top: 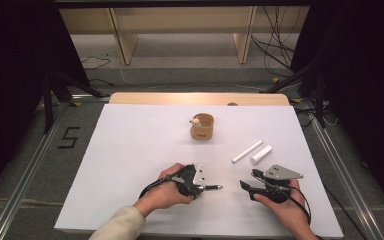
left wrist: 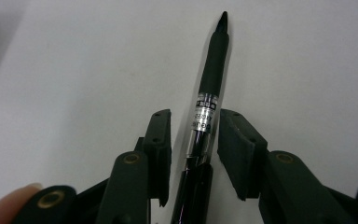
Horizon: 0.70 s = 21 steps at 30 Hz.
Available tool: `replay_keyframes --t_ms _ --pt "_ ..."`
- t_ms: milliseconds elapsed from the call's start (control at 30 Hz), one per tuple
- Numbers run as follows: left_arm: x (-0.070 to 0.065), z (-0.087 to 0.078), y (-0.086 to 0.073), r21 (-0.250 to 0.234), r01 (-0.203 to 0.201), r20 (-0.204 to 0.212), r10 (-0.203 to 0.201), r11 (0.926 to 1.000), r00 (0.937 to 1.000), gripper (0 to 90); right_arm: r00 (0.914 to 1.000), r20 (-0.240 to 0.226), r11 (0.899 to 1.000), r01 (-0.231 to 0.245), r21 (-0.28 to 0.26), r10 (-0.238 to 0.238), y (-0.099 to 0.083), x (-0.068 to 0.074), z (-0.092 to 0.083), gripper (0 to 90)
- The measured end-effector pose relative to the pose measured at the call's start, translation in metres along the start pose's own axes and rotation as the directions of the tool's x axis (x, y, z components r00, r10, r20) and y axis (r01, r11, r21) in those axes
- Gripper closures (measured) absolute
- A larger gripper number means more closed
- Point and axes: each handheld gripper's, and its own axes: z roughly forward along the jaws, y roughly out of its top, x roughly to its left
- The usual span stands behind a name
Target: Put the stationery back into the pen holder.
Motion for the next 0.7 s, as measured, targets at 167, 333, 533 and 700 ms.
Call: replay_keyframes --t_ms 167,333,533,700 --pt "0.0004 0.0013 0.0018 0.011 -0.011 0.009 0.011 0.9999 0.9999 64.6 1.0 0.0 1.0 0.0 0.0 0.0 0.0 0.0 0.0 34.9" --pt "0.0007 0.0021 0.004 0.022 -0.016 0.009 0.016 0.9996 0.9998 64.7 1.0 0.0 1.0 0.0 -0.001 0.0 0.0 0.0001 -0.0001 34.9" --pt "0.002 0.0029 0.0069 0.039 -0.029 0.018 0.028 0.9988 0.9994 65.3 1.0 0.0 1.0 -0.001 -0.001 0.001 0.0001 0.0002 -0.0001 34.9" --pt "0.0033 0.0035 0.0091 0.053 -0.028 0.028 0.026 0.9982 0.9993 66.2 1.0 -0.001 1.0 0.0 -0.001 0.0 0.0 0.0001 -0.0002 34.9"
